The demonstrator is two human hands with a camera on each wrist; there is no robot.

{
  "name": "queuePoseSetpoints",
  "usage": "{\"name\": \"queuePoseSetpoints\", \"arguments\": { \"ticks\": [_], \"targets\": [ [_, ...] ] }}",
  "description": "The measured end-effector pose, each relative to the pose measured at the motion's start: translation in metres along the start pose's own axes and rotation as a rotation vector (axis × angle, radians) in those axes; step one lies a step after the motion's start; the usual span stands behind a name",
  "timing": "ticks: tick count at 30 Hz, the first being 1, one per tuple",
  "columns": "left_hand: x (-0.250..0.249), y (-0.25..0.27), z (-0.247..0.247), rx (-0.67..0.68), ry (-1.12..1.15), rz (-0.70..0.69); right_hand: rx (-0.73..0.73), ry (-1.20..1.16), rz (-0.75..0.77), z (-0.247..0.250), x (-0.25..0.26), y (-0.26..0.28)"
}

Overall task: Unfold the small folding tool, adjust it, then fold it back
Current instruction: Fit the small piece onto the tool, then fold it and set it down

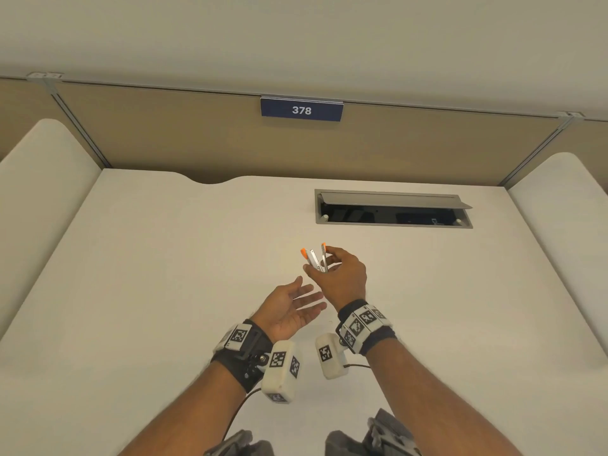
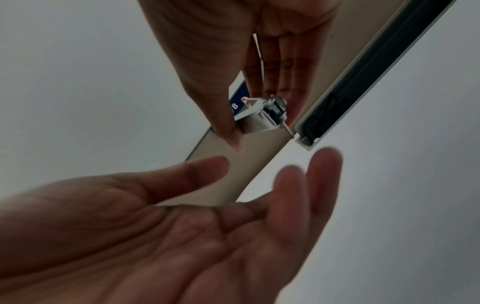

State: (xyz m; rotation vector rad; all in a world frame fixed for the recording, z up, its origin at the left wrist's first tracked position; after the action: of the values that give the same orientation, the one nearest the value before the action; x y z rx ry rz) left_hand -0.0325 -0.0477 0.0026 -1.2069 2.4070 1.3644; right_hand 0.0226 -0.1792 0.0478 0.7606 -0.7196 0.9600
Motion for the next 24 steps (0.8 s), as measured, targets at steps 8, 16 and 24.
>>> {"name": "queuePoseSetpoints", "arguments": {
  "ticks": [8, 16, 24],
  "targets": [
    [0.007, -0.003, 0.03, -0.079, -0.074, -0.001, -0.008, 0.083, -0.156, -0.028, -0.036, -0.05],
    [0.009, -0.009, 0.048, -0.116, -0.091, 0.007, -0.011, 0.104, -0.29, -0.048, -0.057, -0.084],
    [0.009, -0.017, 0.049, -0.113, -0.123, 0.015, -0.023, 0.213, -0.319, -0.06, -0.07, -0.093]
  ]
}}
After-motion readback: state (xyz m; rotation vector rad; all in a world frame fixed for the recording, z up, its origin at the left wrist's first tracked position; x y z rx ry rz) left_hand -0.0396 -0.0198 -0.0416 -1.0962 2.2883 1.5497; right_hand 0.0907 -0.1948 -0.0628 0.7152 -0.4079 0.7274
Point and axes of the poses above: each hand's wrist, its own y-axis away from the middle knuckle, its own z-axis out of the back of the hand, x = y × z, the point moved 7 cm from there along -y, towards the middle knuckle, and after that the axes turned 9 degrees about -z, right-handed, at the moved point
